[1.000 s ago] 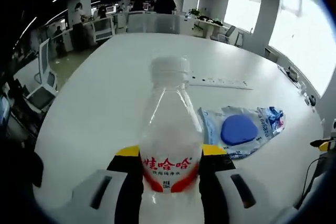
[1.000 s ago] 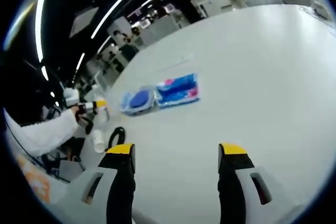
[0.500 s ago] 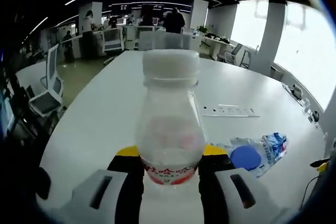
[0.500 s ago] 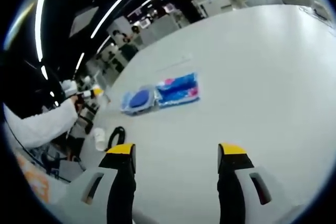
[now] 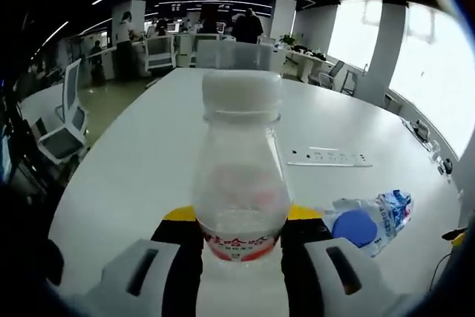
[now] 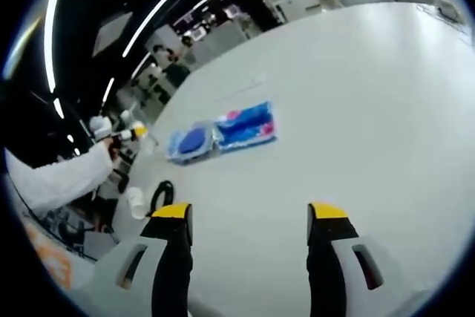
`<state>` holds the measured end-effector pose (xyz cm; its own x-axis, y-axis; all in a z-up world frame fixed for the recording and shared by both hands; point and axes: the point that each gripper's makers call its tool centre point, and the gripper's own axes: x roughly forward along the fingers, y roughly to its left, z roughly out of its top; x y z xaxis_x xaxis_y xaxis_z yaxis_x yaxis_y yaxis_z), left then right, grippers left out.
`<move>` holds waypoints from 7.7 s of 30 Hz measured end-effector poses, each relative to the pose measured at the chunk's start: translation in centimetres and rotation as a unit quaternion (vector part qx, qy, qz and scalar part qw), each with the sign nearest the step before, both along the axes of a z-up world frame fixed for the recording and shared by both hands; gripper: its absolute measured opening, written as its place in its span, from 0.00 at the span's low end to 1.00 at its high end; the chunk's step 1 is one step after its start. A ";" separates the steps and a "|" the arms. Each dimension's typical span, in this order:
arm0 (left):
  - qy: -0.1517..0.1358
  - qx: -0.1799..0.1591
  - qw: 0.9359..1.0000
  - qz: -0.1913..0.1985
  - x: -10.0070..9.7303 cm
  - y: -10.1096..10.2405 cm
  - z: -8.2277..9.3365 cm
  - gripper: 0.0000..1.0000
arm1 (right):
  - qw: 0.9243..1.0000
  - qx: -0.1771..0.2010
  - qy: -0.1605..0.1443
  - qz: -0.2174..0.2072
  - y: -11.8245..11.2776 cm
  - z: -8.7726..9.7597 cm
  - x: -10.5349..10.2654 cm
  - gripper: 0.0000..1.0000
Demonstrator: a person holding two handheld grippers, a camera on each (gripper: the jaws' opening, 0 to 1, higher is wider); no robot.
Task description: Arrange the tabletop items into an orderly group along one side of the table until the central work area is clear of visible clutter.
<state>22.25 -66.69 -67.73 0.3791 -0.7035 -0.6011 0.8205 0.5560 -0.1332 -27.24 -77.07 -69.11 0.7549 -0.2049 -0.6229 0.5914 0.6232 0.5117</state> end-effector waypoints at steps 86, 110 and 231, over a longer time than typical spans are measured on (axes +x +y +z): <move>-0.046 -0.028 0.998 -0.027 -2.7 3.8 3.0 0.83 | 0.999 0.016 -0.042 -0.008 1.7 0.4 -0.7 0.60; -0.039 -0.048 0.997 -0.034 -7.2 8.5 4.1 0.81 | 0.998 0.010 -0.062 0.000 1.7 1.5 -1.1 0.60; -0.175 0.001 0.946 -0.272 -12.0 -0.9 3.9 0.00 | 0.996 0.047 -0.058 -0.058 1.0 0.1 -2.9 0.51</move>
